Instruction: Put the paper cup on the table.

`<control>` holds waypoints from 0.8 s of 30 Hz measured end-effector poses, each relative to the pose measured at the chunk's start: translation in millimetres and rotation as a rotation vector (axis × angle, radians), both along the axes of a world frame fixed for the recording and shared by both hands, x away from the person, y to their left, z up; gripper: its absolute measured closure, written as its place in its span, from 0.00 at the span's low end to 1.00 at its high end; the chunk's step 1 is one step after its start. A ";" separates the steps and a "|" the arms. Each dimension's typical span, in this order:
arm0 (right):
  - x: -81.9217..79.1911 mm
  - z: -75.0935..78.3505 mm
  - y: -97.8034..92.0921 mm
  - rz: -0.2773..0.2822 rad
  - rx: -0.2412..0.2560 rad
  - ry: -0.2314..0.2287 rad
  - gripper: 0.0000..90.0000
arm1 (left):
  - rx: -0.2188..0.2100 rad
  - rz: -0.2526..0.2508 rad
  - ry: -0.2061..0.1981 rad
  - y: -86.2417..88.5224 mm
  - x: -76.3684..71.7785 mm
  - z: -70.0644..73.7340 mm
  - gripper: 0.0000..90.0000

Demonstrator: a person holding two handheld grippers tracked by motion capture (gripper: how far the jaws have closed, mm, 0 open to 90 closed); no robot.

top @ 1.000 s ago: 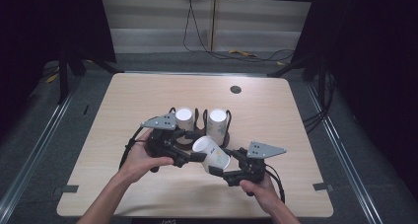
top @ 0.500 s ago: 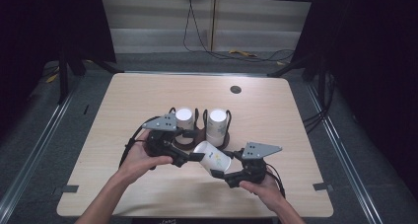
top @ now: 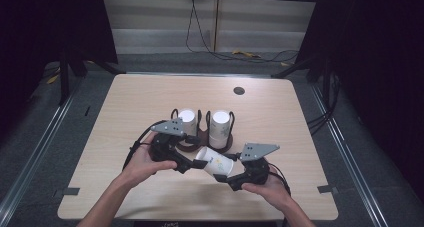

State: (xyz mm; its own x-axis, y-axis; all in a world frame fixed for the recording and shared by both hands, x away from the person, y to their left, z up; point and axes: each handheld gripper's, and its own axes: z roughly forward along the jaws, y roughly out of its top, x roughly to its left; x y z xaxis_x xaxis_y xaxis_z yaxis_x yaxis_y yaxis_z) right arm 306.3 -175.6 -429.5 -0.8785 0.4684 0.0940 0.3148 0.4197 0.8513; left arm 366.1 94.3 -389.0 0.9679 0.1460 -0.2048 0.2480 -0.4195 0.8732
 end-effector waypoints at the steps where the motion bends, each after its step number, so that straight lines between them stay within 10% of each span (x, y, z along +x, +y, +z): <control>1: 0.3 0.1 -0.5 0.000 -0.002 0.005 0.32 | -0.002 0.000 0.002 0.6 0.3 -0.4 0.18; 24: 12.1 16.6 4.0 0.040 -0.172 0.044 0.34 | 0.043 -0.037 -0.029 -0.8 2.4 -10.6 0.18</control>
